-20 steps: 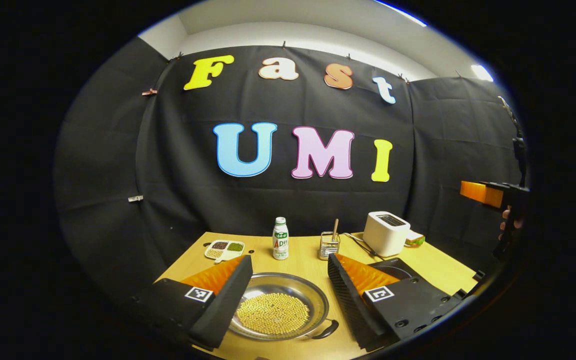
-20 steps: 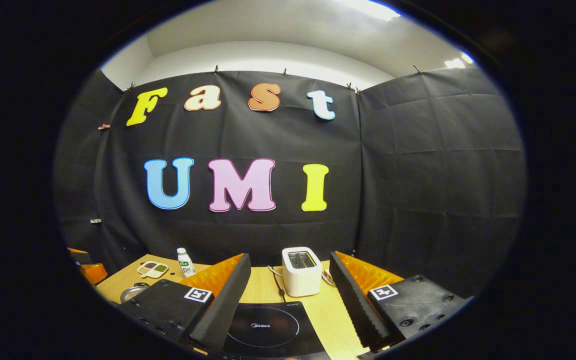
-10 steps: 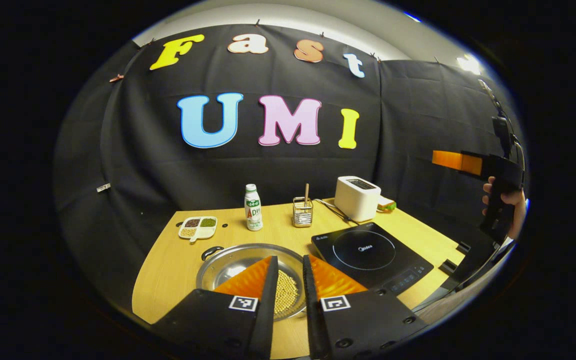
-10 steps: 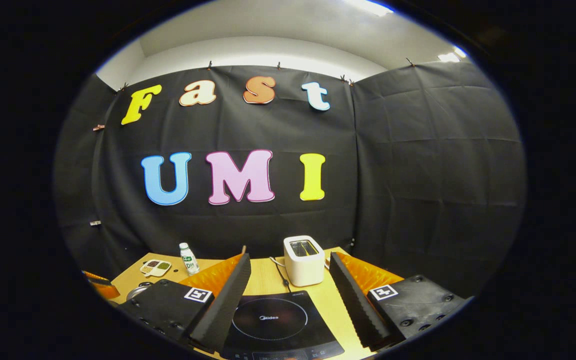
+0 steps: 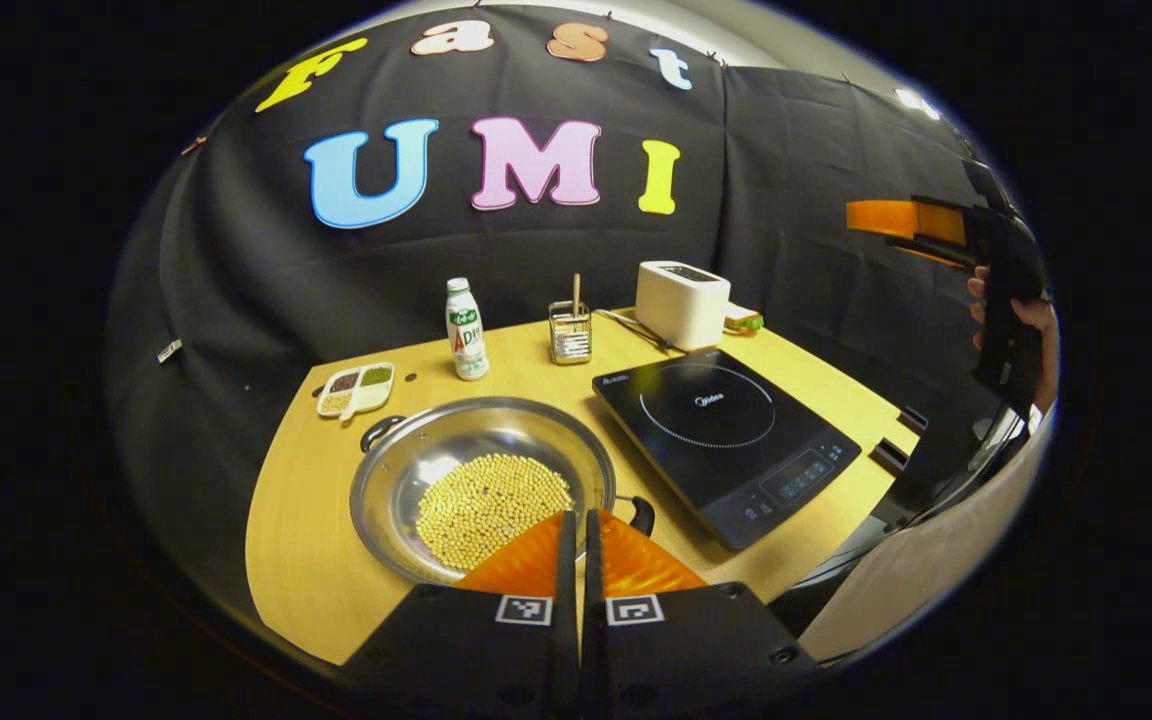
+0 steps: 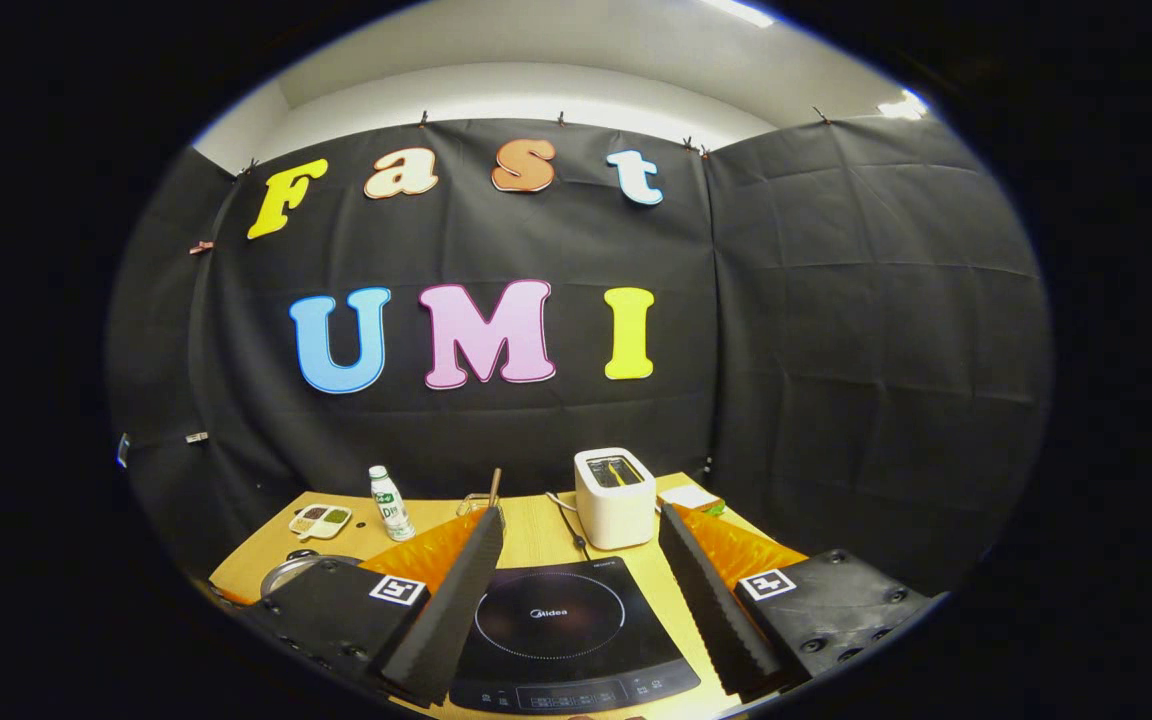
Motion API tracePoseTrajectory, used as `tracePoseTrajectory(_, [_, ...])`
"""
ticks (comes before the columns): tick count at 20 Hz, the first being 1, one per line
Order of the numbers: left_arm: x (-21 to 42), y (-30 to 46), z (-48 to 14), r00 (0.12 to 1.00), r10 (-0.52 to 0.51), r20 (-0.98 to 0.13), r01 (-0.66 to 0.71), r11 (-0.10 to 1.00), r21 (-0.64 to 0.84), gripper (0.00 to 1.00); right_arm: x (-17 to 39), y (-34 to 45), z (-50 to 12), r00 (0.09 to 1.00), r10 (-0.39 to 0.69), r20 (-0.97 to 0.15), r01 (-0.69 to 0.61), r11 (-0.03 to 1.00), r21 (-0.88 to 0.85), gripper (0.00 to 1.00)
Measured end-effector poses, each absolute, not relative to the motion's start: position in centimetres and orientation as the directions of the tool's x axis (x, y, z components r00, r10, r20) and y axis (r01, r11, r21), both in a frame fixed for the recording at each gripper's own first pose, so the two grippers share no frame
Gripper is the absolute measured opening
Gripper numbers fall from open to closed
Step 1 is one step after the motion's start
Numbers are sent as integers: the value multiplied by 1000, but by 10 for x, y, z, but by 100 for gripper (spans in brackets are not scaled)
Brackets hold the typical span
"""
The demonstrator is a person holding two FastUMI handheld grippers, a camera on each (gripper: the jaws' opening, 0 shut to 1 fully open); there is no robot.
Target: First push the handle of the pot to place it horizontally, then grasp the pot with both hands and set it on the induction cooktop.
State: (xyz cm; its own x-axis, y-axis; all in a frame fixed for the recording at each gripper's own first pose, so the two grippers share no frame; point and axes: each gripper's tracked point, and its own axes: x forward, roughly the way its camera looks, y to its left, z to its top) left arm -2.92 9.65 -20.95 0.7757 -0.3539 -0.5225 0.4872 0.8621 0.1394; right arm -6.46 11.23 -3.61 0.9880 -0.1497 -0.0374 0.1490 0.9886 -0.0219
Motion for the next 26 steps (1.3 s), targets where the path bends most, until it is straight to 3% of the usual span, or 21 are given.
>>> tracePoseTrajectory(15, [-33,103,-293,640,-340,-689,526,847,71,5,-63,96,-46,980,-171,-102,167,985,-45,98])
tracePoseTrajectory(17, [-31,102,-301,619,-320,-717,536,840,89,5,-61,91,-47,978,-176,-108,173,984,-35,94])
tracePoseTrajectory(18, [-28,103,-304,615,-304,-727,543,833,111,5,-59,89,-49,978,-176,-113,173,984,-33,98])
tracePoseTrajectory(19, [-27,102,-307,610,-296,-735,551,825,126,5,-58,87,-52,977,-174,-122,171,985,-37,94])
tracePoseTrajectory(20, [-27,100,-309,604,-290,-743,558,819,135,5,-56,84,-53,976,-175,-127,171,984,-41,98])
tracePoseTrajectory(26, [-20,86,-324,568,-262,-780,592,789,166,5,-40,69,-54,974,-166,-152,163,986,-34,98])
